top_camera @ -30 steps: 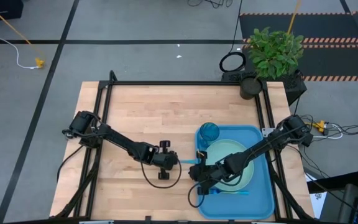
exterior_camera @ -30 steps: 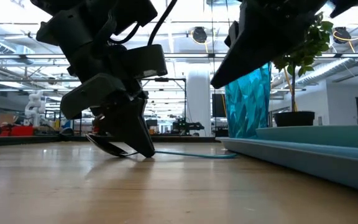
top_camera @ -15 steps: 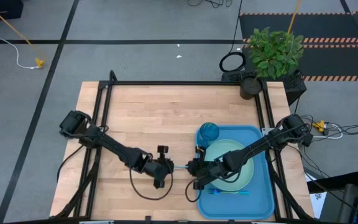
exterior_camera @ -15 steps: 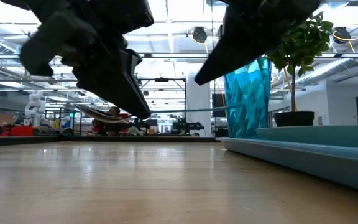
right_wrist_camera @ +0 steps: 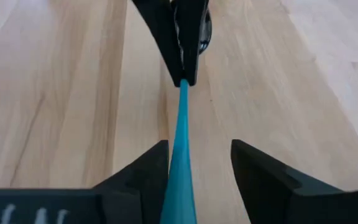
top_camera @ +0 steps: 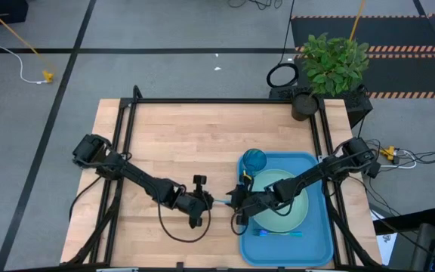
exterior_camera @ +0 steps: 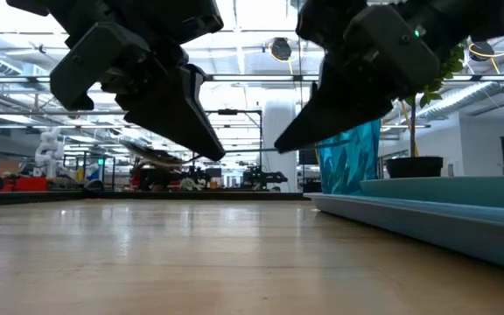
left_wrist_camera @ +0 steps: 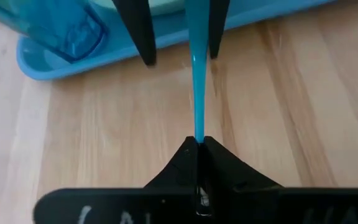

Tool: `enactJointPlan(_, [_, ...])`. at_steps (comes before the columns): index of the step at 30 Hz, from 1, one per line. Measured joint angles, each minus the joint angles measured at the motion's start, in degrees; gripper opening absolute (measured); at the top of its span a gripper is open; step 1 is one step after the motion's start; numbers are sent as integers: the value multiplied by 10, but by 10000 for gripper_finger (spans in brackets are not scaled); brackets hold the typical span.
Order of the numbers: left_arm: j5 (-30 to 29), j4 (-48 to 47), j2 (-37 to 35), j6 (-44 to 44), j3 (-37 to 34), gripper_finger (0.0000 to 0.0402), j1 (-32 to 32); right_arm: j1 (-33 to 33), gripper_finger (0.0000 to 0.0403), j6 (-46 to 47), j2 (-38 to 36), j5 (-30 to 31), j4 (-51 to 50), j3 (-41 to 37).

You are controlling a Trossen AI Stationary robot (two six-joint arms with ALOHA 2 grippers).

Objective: Pick and place plate/cup/fork/spoon on tray
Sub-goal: Put the blue spoon on the blue serving tray to the left of the blue fork

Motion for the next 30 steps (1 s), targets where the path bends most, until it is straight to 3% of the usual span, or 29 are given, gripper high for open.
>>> enactJointPlan(16, [0, 21, -1, 11, 0, 16, 0, -4, 157, -15, 0, -29, 47, -13])
enactJointPlan(30, [-2, 29, -1, 8, 1, 17, 0, -3, 35, -22, 1, -29, 42, -13])
